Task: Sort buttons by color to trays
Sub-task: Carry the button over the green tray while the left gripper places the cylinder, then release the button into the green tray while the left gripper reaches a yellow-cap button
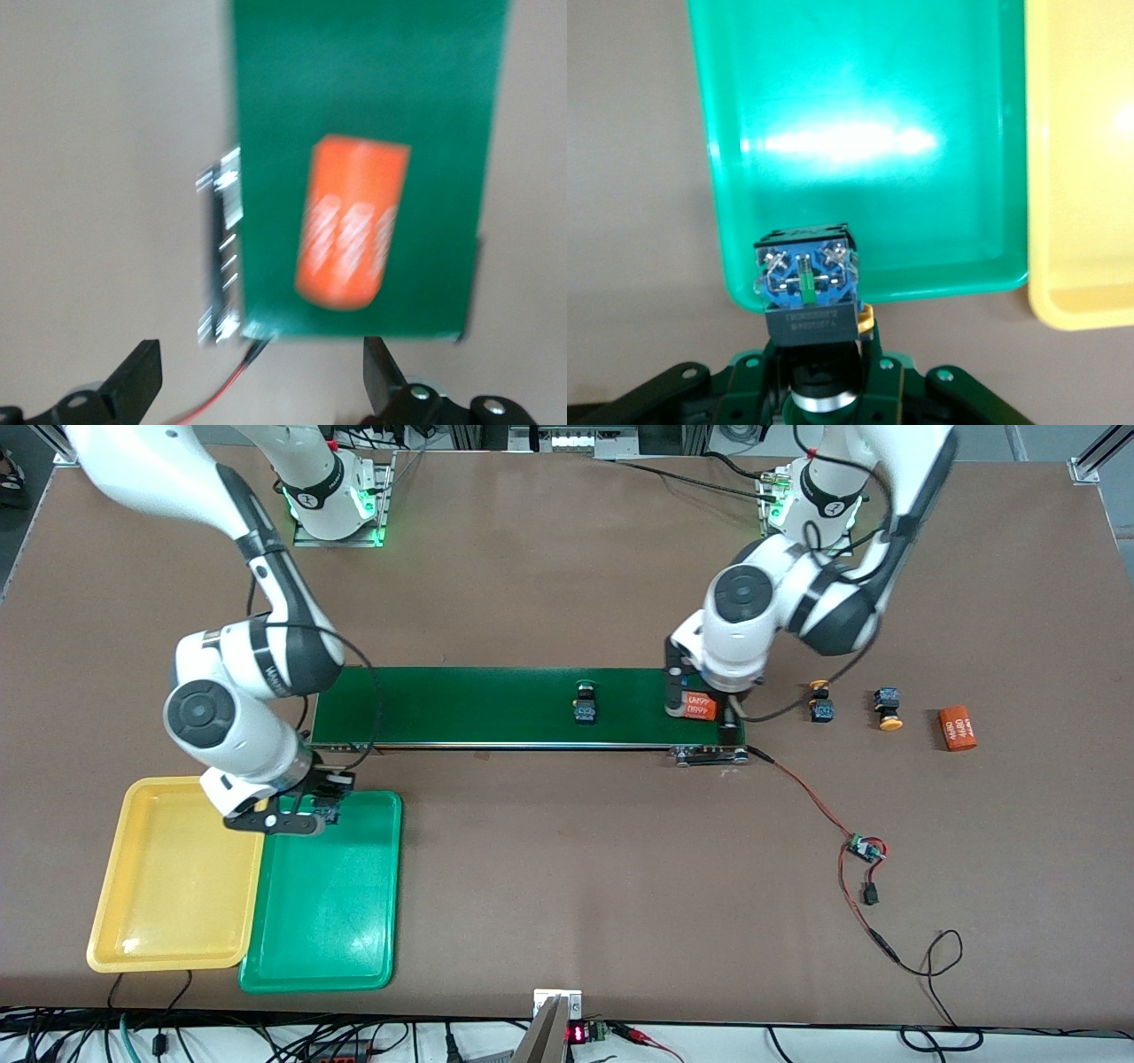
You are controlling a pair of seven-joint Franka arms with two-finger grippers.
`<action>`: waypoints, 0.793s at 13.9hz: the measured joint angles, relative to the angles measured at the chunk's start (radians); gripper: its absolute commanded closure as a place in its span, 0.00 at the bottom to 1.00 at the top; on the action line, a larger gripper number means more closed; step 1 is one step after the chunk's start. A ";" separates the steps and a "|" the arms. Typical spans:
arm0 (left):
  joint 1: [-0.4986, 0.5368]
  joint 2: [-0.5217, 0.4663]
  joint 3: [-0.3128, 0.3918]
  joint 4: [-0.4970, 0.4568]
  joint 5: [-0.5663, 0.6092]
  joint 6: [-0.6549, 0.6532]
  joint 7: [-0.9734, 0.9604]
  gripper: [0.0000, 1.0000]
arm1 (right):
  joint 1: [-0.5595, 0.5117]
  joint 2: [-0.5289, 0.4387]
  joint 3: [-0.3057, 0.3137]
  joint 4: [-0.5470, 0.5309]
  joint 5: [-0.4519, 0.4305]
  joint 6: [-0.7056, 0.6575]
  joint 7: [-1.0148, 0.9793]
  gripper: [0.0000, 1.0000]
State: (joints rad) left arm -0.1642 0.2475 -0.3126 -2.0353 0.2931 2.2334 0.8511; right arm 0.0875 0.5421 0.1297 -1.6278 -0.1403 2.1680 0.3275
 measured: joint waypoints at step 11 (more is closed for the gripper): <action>0.517 0.028 0.032 -0.016 -0.002 -0.010 0.005 0.00 | -0.069 0.244 -0.030 0.115 0.000 0.180 -0.058 0.18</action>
State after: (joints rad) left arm 0.3527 0.2756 -0.2810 -2.0512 0.2906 2.2233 0.8565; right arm 0.0189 0.7856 0.0993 -1.5127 -0.1404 2.3477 0.2696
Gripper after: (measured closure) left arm 0.000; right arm 0.511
